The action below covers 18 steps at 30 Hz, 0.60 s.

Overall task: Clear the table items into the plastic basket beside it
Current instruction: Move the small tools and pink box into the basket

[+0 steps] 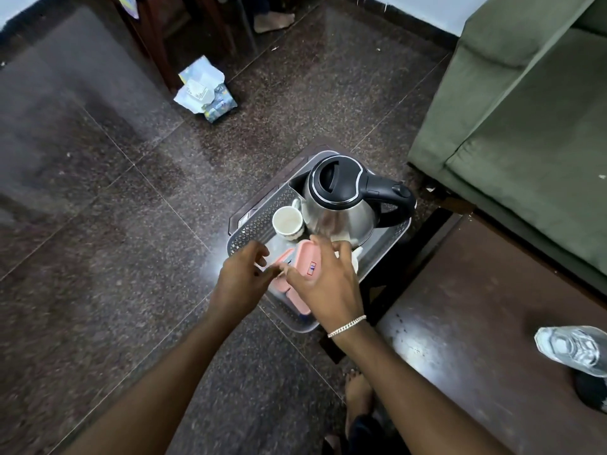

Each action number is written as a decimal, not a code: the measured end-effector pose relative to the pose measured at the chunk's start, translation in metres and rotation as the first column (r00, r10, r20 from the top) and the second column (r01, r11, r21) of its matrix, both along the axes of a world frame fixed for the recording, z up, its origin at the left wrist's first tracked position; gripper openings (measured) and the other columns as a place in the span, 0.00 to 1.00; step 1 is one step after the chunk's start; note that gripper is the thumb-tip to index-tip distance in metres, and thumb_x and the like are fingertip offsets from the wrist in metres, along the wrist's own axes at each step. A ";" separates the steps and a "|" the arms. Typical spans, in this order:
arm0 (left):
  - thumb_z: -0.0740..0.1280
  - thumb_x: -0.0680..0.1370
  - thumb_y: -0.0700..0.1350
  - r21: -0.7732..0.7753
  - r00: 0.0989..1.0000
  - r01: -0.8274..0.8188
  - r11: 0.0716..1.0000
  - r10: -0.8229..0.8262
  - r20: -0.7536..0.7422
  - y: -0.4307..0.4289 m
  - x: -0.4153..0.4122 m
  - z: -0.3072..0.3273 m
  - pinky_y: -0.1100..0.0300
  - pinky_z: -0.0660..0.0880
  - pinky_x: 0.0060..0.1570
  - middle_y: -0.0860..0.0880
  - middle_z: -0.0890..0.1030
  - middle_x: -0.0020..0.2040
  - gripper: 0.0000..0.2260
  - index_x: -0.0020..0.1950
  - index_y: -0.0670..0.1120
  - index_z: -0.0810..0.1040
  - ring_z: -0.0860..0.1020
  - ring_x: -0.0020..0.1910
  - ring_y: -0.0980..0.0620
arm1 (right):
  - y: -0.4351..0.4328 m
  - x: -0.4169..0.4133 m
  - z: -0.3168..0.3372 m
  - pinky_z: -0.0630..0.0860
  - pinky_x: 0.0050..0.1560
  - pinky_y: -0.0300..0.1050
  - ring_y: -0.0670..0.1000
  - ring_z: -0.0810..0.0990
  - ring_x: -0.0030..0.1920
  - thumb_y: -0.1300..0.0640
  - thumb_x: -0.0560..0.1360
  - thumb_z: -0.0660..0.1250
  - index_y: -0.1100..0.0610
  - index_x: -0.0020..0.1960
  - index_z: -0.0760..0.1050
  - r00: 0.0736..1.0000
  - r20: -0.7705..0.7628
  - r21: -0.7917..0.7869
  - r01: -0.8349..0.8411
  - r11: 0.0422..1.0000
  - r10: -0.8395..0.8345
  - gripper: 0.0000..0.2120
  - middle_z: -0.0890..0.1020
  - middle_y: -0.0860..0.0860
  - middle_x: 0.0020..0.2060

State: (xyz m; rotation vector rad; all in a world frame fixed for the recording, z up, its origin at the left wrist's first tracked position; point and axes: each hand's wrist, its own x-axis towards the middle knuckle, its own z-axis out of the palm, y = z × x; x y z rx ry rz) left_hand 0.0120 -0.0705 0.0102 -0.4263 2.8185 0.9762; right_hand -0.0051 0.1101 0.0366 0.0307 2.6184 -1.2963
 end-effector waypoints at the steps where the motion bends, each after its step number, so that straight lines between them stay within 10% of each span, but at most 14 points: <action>1: 0.75 0.73 0.58 0.207 0.998 -0.062 0.976 0.054 0.041 -0.003 -0.002 0.006 0.50 0.83 0.41 0.50 0.85 0.42 0.16 0.52 0.50 0.77 0.85 0.37 0.51 | -0.008 -0.002 -0.001 0.78 0.55 0.50 0.58 0.79 0.57 0.41 0.67 0.76 0.48 0.69 0.70 1.000 0.010 -0.006 0.009 1.000 -0.009 0.34 0.71 0.52 0.59; 6: 0.76 0.73 0.49 0.615 0.970 -0.151 0.774 -0.005 0.245 -0.028 -0.007 0.031 0.41 0.84 0.51 0.37 0.83 0.54 0.17 0.61 0.49 0.81 0.85 0.46 0.46 | -0.051 -0.011 -0.008 0.74 0.55 0.51 0.63 0.77 0.58 0.39 0.69 0.77 0.52 0.68 0.69 0.997 0.074 -0.026 0.002 1.000 -0.001 0.34 0.70 0.57 0.61; 13: 0.74 0.75 0.32 0.424 0.964 -0.094 0.901 -0.024 0.263 -0.060 -0.023 0.027 0.56 0.85 0.45 0.40 0.84 0.53 0.15 0.60 0.43 0.82 0.83 0.44 0.44 | -0.080 -0.023 -0.029 0.72 0.59 0.52 0.62 0.77 0.61 0.56 0.76 0.73 0.57 0.67 0.72 0.989 0.129 -0.022 -0.068 0.997 0.070 0.22 0.71 0.58 0.65; 18: 0.72 0.78 0.33 0.049 0.968 -0.103 0.994 0.089 0.233 -0.067 -0.040 0.006 0.45 0.84 0.47 0.40 0.86 0.47 0.07 0.54 0.41 0.86 0.87 0.40 0.43 | -0.089 -0.035 -0.042 0.64 0.54 0.48 0.63 0.76 0.61 0.63 0.79 0.65 0.63 0.62 0.75 0.989 0.085 0.099 -0.127 0.987 0.119 0.13 0.78 0.61 0.60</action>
